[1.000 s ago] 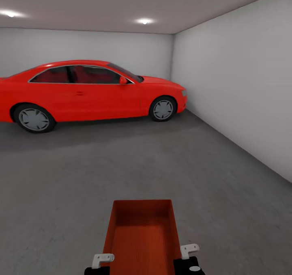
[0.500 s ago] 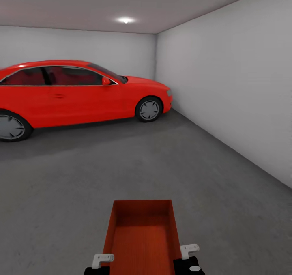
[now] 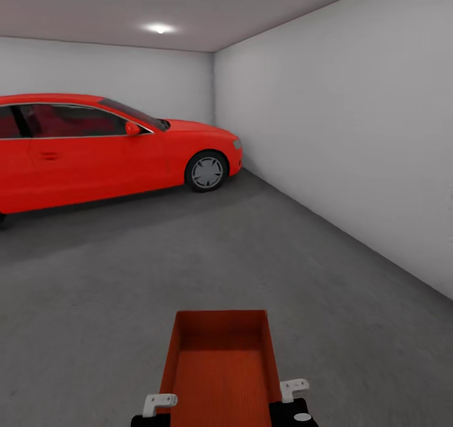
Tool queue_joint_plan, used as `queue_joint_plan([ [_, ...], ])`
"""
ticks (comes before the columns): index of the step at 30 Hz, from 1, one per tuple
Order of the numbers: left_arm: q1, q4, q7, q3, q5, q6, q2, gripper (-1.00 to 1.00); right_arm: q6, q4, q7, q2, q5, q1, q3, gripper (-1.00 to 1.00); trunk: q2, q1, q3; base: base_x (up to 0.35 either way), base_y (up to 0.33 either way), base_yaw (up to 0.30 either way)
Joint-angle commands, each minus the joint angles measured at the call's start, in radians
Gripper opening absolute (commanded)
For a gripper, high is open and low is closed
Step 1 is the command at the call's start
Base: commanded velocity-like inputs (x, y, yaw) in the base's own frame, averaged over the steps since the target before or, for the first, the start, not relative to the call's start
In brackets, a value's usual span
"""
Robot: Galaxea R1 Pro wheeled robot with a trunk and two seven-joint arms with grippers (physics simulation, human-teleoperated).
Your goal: Move the two storage containers from the living room to the garage. In the garage, place one container on the floor and stack the other container on top of it (either order is fine).
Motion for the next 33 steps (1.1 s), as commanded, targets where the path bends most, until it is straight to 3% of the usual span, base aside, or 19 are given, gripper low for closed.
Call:
queue_joint_plan([
  [1, -0.001, -0.002, 0.007, -0.005, 0.004, -0.032, 0.015, -1.00, 0.004, 0.004, -0.001, -0.026, -0.008, 0.000, 0.015, -1.00, -0.001, 0.001, -0.002, 0.181, 0.000, -0.260],
  [33, -0.001, -0.002, 0.007, -0.005, 0.004, -0.032, 0.015, -1.00, 0.004, 0.004, 0.000, -0.026, -0.008, -0.001, 0.018, -1.00, -0.001, 0.001, -0.002, 0.181, 0.000, -0.263],
])
